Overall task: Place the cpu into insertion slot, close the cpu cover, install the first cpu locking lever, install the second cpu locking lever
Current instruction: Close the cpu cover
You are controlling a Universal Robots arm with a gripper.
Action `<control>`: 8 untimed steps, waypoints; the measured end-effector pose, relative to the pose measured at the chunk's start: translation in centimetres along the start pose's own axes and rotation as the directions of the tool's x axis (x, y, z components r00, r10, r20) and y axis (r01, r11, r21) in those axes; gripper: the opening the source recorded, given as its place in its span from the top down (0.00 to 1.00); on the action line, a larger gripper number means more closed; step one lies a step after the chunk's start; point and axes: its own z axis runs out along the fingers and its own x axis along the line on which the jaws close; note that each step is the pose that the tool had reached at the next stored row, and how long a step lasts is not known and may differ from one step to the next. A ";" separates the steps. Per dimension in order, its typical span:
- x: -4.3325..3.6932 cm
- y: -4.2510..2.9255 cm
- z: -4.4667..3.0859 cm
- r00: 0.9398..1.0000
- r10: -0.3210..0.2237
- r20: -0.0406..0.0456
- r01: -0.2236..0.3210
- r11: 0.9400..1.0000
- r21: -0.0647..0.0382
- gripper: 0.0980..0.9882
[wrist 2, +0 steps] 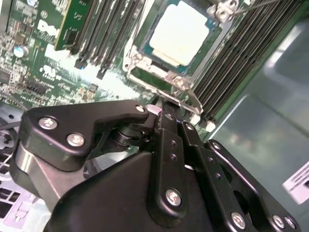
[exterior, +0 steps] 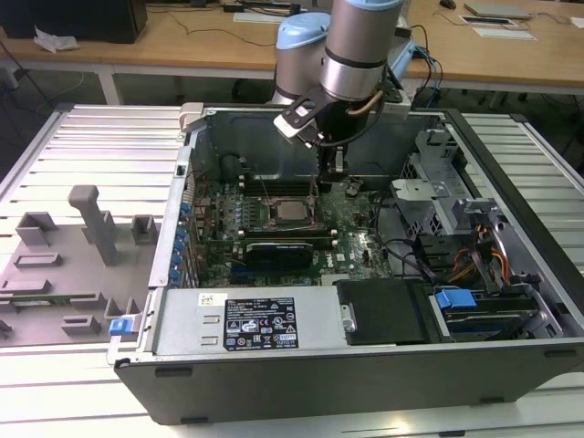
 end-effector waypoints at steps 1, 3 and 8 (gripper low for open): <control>0.03 -0.19 0.01 1.000 0.000 0.000 0.000 1.000 -0.001 0.99; 0.12 -0.81 0.04 1.000 0.000 0.000 0.000 1.000 -0.007 0.99; 0.24 -1.85 0.10 1.000 0.000 0.000 0.000 1.000 -0.022 0.99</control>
